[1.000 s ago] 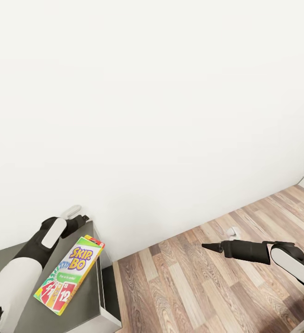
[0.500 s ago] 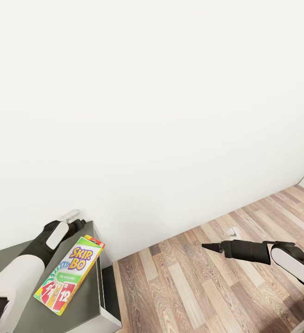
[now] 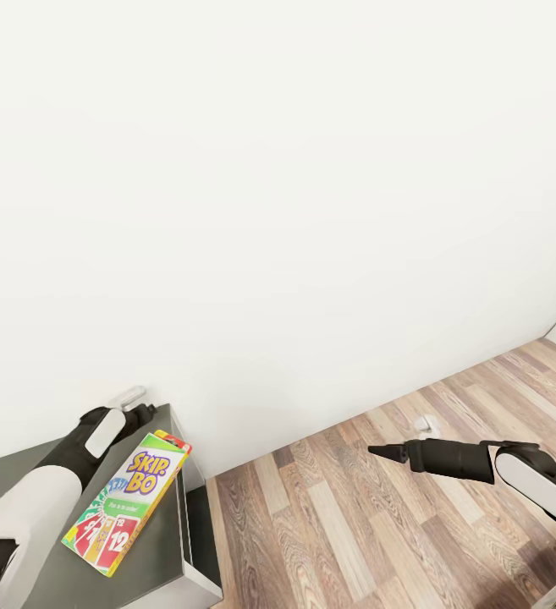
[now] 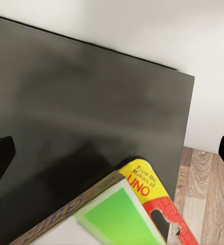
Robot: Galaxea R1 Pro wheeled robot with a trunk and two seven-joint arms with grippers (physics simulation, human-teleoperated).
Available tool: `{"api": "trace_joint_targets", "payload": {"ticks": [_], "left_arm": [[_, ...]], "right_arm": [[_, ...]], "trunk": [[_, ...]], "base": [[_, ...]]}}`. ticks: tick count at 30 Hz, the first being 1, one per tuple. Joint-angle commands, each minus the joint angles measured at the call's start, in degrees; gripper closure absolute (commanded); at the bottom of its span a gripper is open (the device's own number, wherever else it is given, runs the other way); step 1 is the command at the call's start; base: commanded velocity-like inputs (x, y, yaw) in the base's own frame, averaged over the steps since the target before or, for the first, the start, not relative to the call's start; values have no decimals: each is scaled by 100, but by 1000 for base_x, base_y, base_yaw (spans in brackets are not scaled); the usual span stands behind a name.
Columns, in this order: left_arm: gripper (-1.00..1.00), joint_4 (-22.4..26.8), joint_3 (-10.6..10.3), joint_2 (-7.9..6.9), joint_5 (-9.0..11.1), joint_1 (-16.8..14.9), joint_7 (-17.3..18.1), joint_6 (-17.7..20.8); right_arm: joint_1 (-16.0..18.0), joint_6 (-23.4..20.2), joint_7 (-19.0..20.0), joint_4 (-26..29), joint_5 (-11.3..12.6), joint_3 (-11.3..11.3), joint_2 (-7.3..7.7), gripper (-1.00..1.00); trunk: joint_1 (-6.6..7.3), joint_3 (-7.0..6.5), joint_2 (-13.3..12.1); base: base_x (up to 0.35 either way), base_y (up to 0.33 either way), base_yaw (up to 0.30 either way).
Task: Put all the toys in the child's room - the three board games (two on the bed and one on the table), the two jigsaw puzzles on the table, and the tennis ball on the table - inside the toy box on the table in the child's room.
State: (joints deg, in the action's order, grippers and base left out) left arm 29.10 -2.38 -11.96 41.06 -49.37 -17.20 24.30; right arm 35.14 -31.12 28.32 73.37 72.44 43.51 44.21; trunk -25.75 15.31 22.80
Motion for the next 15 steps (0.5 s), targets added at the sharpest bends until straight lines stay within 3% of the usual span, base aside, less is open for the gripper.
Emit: {"api": "trace_joint_targets", "payload": {"ticks": [1,15], "left_arm": [[-100,3,-25,-6,56,-4,-44,13],[-100,-85,-35,15,45,-10,-20,-4]], "right_arm": [[12,-17,-2,4,42,17,6,-100],[11,-25,-2,17,42,11,8,-100]], "trunk": [[-4,11,12],[-4,11,12]], "base": [[0,0,0],[0,0,-25]]}}
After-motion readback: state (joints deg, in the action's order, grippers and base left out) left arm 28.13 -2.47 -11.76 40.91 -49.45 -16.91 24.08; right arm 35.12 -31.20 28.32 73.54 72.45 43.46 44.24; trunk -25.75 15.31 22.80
